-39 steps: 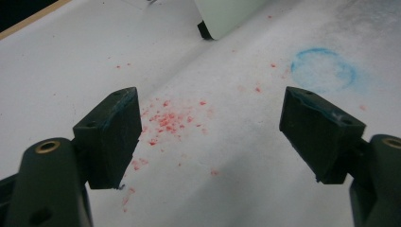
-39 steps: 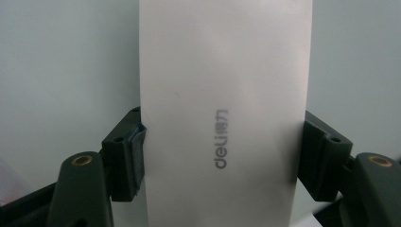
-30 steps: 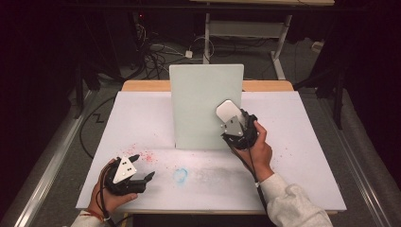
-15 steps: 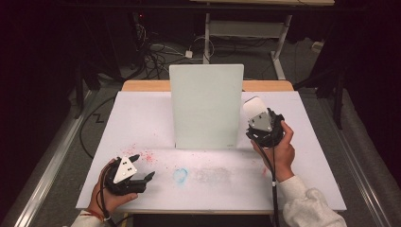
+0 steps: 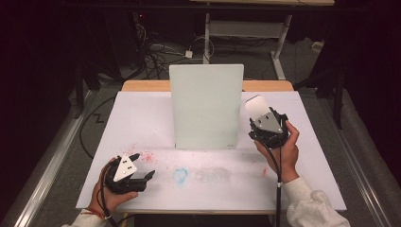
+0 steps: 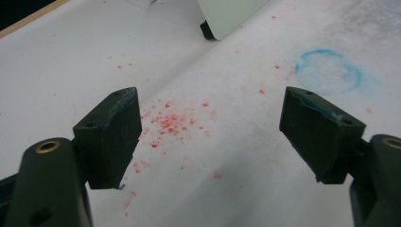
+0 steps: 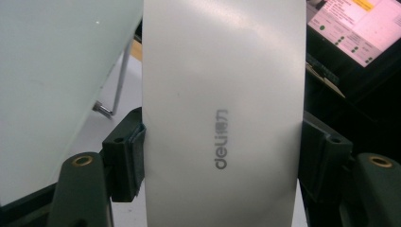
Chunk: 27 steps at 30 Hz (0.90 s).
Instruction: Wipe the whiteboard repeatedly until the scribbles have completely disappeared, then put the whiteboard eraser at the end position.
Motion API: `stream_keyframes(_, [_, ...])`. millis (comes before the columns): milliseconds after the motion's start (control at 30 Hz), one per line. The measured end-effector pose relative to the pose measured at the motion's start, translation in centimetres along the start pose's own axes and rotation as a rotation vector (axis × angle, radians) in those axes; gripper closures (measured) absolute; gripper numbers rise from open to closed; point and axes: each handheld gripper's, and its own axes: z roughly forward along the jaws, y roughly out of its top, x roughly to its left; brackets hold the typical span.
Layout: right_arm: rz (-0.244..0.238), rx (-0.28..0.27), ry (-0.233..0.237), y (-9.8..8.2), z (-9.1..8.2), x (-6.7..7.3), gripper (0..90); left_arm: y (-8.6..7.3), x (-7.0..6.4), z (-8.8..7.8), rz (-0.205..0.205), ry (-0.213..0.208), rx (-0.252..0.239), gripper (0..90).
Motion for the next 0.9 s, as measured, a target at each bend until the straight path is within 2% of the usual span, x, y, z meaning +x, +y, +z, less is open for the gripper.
stream_keyframes(233, [-0.001, -0.032, 0.028, 0.3, -0.3, 0.3, 30.9, 0.0, 0.1, -0.1, 0.002, 0.000, 0.001, 21.1])
stream_keyframes(467, [0.020, -0.046, 0.053, 0.3, -0.4, 0.1, 30.9, 0.0, 0.0, 0.1, 0.006, -0.003, 0.005, 21.1])
stream_keyframes(667, [0.042, -0.080, 0.083, 0.5, -0.8, -0.1, 30.9, 0.0, 0.0, 0.1, 0.003, -0.003, 0.006, 21.1])
stream_keyframes(800, [0.059, -0.100, 0.112, 0.7, -1.1, -0.2, 30.9, 0.0, 0.0, 0.1, 0.002, -0.001, 0.002, 21.1])
stream_keyframes(900, [0.086, -0.119, 0.155, 0.7, -1.3, -0.5, 30.9, 0.2, 0.0, 0.1, 0.010, 0.000, 0.002, 21.1])
